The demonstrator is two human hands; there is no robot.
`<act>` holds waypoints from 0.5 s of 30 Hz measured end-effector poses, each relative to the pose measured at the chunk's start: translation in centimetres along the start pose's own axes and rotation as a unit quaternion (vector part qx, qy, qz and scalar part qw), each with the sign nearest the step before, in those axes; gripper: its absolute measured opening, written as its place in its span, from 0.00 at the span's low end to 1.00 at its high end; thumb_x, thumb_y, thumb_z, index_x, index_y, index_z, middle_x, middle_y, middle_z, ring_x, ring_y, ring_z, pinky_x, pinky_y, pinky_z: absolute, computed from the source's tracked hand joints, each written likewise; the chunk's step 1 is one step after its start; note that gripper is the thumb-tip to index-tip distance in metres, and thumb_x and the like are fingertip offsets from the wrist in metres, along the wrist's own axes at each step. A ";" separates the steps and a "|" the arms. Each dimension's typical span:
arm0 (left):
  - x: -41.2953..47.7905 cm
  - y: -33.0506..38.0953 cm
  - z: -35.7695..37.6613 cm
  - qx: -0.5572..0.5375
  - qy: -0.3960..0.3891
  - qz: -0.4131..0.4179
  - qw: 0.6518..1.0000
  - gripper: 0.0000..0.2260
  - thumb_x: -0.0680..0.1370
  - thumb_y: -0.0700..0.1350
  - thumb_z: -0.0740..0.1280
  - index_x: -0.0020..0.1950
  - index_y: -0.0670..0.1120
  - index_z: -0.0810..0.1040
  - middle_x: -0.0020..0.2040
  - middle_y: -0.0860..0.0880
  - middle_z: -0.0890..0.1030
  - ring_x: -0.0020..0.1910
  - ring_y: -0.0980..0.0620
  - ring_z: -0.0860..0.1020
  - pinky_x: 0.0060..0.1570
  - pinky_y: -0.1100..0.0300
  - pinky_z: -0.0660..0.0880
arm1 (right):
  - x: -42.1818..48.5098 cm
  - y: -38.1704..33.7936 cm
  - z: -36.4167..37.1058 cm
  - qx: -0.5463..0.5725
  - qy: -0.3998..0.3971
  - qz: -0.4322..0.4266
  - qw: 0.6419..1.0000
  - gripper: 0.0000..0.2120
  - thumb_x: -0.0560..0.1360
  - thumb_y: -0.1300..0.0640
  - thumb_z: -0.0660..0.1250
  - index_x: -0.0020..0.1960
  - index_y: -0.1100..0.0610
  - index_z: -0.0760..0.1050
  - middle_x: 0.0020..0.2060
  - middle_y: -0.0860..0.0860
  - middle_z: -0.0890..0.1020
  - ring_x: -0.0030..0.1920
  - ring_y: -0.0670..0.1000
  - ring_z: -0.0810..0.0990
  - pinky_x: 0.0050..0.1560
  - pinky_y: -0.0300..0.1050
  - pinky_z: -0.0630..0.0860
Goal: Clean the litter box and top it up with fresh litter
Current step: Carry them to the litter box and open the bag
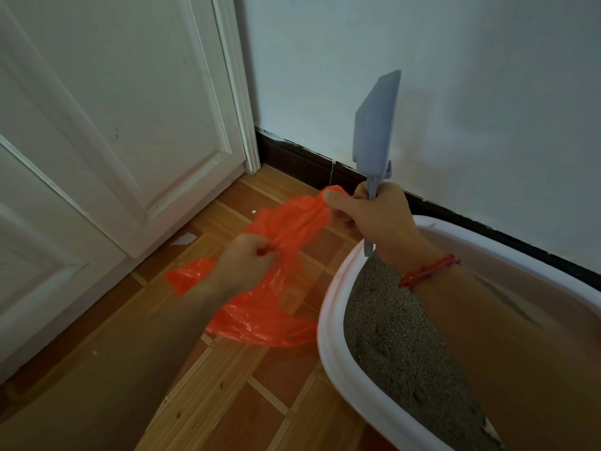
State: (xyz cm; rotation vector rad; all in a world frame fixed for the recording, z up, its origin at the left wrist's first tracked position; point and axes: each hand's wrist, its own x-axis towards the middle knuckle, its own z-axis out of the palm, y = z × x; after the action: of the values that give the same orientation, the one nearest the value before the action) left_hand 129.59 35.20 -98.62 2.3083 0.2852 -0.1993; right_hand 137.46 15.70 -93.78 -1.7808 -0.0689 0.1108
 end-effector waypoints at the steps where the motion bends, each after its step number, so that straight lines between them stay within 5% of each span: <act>1: 0.0 0.1 -0.2 -0.043 0.027 -0.021 0.998 0.09 0.82 0.41 0.65 0.44 0.41 0.82 0.39 0.44 0.83 0.36 0.45 0.81 0.43 0.47 0.81 | -0.3 0.1 0.0 0.015 0.034 -0.004 0.999 0.21 0.71 0.55 0.76 0.27 0.54 0.66 0.23 0.48 0.79 0.30 0.46 0.81 0.33 0.38 0.79; 4: 0.0 1.1 -1.2 -0.176 0.088 -0.064 0.978 0.09 0.83 0.39 0.63 0.47 0.45 0.82 0.46 0.42 0.85 0.45 0.41 0.84 0.49 0.41 0.82 | -1.5 1.5 0.4 0.070 0.125 0.036 0.989 0.23 0.73 0.48 0.73 0.29 0.57 0.66 0.19 0.44 0.73 0.25 0.43 0.76 0.28 0.33 0.75; 8: 0.4 2.2 -2.5 -0.271 0.116 -0.091 0.951 0.07 0.82 0.39 0.65 0.50 0.45 0.83 0.46 0.43 0.86 0.44 0.44 0.85 0.46 0.47 0.84 | -2.7 3.4 2.1 0.161 0.070 0.164 0.971 0.28 0.68 0.35 0.70 0.45 0.62 0.77 0.37 0.57 0.85 0.39 0.54 0.85 0.43 0.51 0.83; 11: 0.4 2.8 -3.0 -0.328 0.122 -0.111 0.930 0.05 0.80 0.41 0.68 0.51 0.42 0.84 0.45 0.43 0.87 0.43 0.45 0.86 0.45 0.49 0.84 | -3.8 3.4 3.2 0.133 -0.005 0.163 0.978 0.15 0.71 0.47 0.74 0.47 0.58 0.77 0.41 0.57 0.85 0.36 0.48 0.85 0.35 0.41 0.81; 15: 0.1 3.2 -2.6 -0.327 0.048 -0.108 0.938 0.07 0.81 0.43 0.68 0.49 0.43 0.85 0.43 0.44 0.87 0.43 0.46 0.86 0.44 0.51 0.83 | -4.3 3.3 4.6 0.076 -0.091 0.111 0.987 0.22 0.63 0.52 0.81 0.54 0.56 0.80 0.45 0.49 0.85 0.46 0.49 0.85 0.44 0.47 0.83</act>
State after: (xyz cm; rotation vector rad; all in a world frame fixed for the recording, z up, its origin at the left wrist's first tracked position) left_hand 130.71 34.97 -94.64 1.6254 0.5643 -0.0810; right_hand 132.63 19.02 -97.84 -1.6166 0.0076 0.4298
